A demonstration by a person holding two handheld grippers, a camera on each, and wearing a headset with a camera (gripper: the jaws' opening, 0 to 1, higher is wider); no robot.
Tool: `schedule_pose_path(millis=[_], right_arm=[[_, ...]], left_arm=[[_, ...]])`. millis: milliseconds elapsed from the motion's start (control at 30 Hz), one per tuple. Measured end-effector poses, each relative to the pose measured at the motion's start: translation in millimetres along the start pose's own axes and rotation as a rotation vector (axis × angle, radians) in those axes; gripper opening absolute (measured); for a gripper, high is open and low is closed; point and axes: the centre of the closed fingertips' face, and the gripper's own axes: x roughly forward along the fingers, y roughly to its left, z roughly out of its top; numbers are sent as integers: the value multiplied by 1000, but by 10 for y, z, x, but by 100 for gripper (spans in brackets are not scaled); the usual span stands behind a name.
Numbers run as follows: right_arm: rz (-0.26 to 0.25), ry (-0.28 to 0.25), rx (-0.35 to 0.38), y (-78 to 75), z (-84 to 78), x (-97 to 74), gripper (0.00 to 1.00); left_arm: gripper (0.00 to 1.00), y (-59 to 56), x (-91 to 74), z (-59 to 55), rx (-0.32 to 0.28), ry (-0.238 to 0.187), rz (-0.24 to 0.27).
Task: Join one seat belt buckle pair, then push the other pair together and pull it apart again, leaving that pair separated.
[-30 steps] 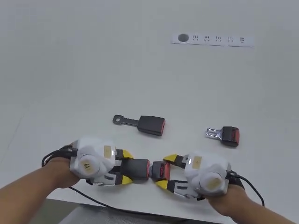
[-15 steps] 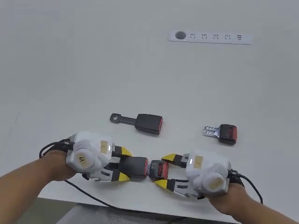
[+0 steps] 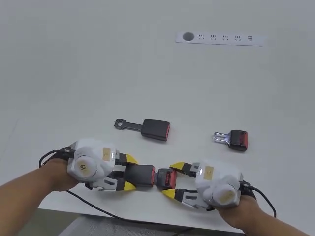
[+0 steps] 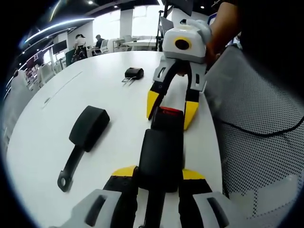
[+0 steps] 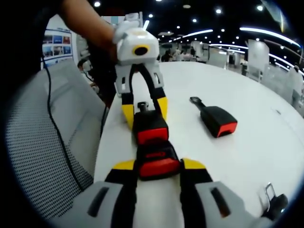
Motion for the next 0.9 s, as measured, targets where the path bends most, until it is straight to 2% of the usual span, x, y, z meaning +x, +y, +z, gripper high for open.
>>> schedule_pose_path(millis=[267, 333, 400, 433, 467, 533, 600, 633, 667, 733, 767, 800, 867, 900], right_arm=[[-14, 0, 6, 11, 1, -3, 34], [-13, 7, -5, 12, 1, -2, 35], [-21, 26, -57, 14, 1, 0, 35], [-19, 33, -50, 43, 0, 8, 36], [-18, 35, -47, 41, 3, 6, 36], [-1, 40, -24, 24, 24, -5, 37], [0, 48, -35, 20, 46, -23, 37], [-3, 42, -34, 20, 71, -38, 41], [-22, 26, -23, -4, 122, -64, 47], [-56, -3, 14, -58, 187, -110, 68], [-76, -22, 25, -95, 223, -161, 74], [-83, -30, 21, -102, 235, -207, 78], [-87, -40, 33, -98, 236, -322, 81], [-90, -40, 43, -102, 223, -364, 82]], left_arm=[[34, -5, 1, 6, -15, -8, 2], [34, -9, 2, 10, -11, -4, 3], [35, -11, 0, 22, -50, -11, -4], [35, -11, 0, 23, -33, -9, -3], [36, -16, 3, 20, -17, -3, -3], [36, -14, 5, 30, -32, 6, -7], [37, -21, 12, 11, 21, 52, -1], [37, -34, 16, 12, 34, 71, -1], [40, -56, 22, 42, 23, 76, 2], [48, -2, 6, 59, -2, 79, 51], [55, 12, -16, 117, -1, 52, 61], [58, 42, -66, 231, -30, -5, 90], [59, 98, -171, 379, -72, -72, 135], [61, 92, -204, 431, -85, -97, 137]])
